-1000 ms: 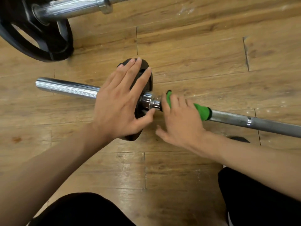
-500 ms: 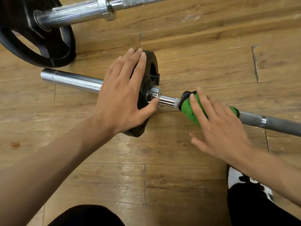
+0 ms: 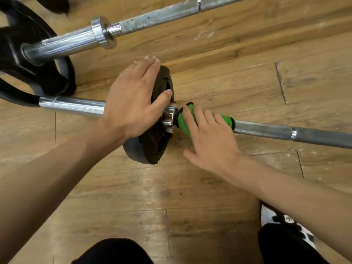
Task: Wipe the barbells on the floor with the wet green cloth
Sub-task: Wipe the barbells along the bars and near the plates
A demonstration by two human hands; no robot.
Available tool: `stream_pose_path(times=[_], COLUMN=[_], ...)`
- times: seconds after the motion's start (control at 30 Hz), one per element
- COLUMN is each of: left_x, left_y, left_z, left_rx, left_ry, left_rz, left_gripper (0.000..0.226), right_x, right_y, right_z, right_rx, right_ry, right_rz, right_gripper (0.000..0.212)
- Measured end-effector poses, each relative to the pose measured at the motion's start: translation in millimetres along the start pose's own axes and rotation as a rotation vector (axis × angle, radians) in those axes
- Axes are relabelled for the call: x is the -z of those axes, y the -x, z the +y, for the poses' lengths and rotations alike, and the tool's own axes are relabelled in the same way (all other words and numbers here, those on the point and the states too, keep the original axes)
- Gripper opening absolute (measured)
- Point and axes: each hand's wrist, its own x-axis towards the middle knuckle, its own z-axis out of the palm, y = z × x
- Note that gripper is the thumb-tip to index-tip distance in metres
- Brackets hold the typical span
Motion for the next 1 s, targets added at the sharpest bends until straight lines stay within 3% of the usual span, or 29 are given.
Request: stream_pose_path(times=[0.2,0.4,0.67,0.8,1.0], left_x=[-5,-20,-36,-33,-17], left_y=[19,65,122,142,149], left_z=[0,5,15,14,5], left_rx=[-0.030,-0.070,-0.094,-0.095,-0.201], left_ry=[0.012,-0.021,-0.019,-0.060,-0.019], left_rz=[0.050,0.174,0.260,0.229,0.142], left_gripper=[0.079,0.079,0.091,0.087,0.086], right_x=[-19,-8,13,-3,-17], right_y=[65,75,22,47,118], right_z=[61,41,-55,-27,29], right_rx=[-0.163,-0.309,-0.098,0.056,-0.029], right_ry=[-0.071,-0.100,-0.203,-0.151,-0.093], right_rz=[0.097,-0.015,-0.087,-0.044,0.008], right_gripper=[0.082,0.091,0.080,0.085,0.079])
